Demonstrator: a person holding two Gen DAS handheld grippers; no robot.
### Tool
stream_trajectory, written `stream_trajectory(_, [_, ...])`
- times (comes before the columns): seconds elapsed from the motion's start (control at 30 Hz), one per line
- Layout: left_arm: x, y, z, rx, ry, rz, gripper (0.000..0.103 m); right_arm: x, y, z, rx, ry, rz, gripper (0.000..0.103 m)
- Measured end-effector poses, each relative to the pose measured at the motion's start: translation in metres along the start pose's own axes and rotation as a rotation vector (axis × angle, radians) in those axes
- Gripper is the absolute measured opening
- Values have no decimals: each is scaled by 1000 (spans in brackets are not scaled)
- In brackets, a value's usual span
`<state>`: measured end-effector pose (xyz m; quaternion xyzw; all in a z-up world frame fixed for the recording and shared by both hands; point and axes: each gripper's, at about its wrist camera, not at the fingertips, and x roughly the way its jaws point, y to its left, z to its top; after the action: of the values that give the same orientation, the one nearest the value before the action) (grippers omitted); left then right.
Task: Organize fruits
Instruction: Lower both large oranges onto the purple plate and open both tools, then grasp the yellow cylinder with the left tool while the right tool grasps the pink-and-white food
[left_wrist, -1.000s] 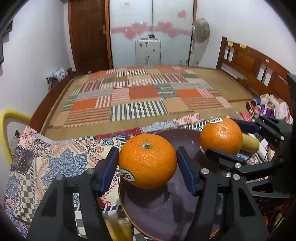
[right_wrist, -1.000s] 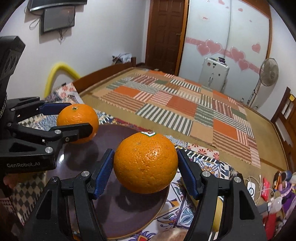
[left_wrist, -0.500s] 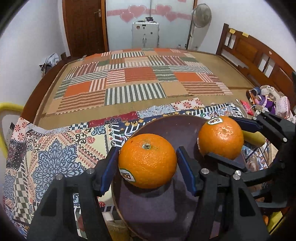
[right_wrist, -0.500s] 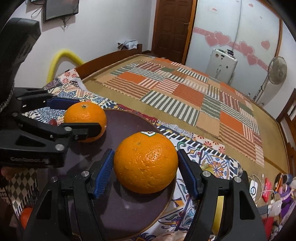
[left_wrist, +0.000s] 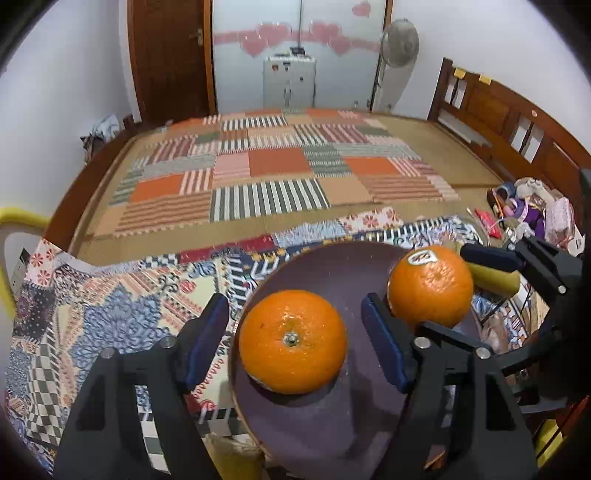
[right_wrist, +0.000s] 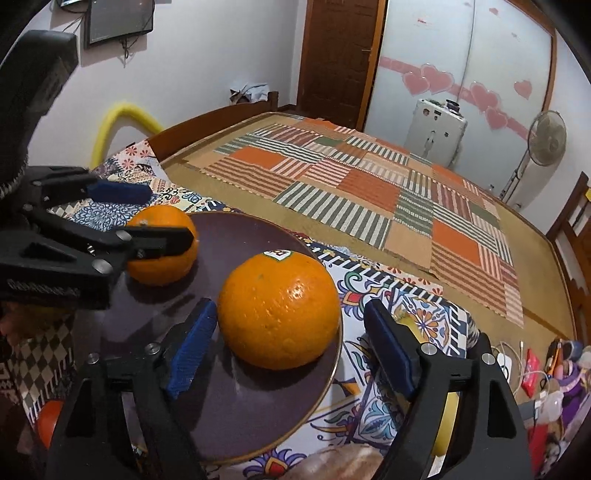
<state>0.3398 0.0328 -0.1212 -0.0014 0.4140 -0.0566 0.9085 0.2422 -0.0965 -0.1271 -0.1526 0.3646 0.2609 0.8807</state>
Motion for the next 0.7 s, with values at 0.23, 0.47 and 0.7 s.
stream_trajectory(0.23, [-40,1,-8,23,-87,37,75,-27,-1,-2,31,-73,0,80])
stream_trajectory(0.47, [-73,0,-28,47,-150,83,76,-58,-1,-8,80,-159,-26,80])
stream_trajectory(0.7, [-96,-5,-51,85,-186,101,77,-84,-3,-26,121,-213,-66,80])
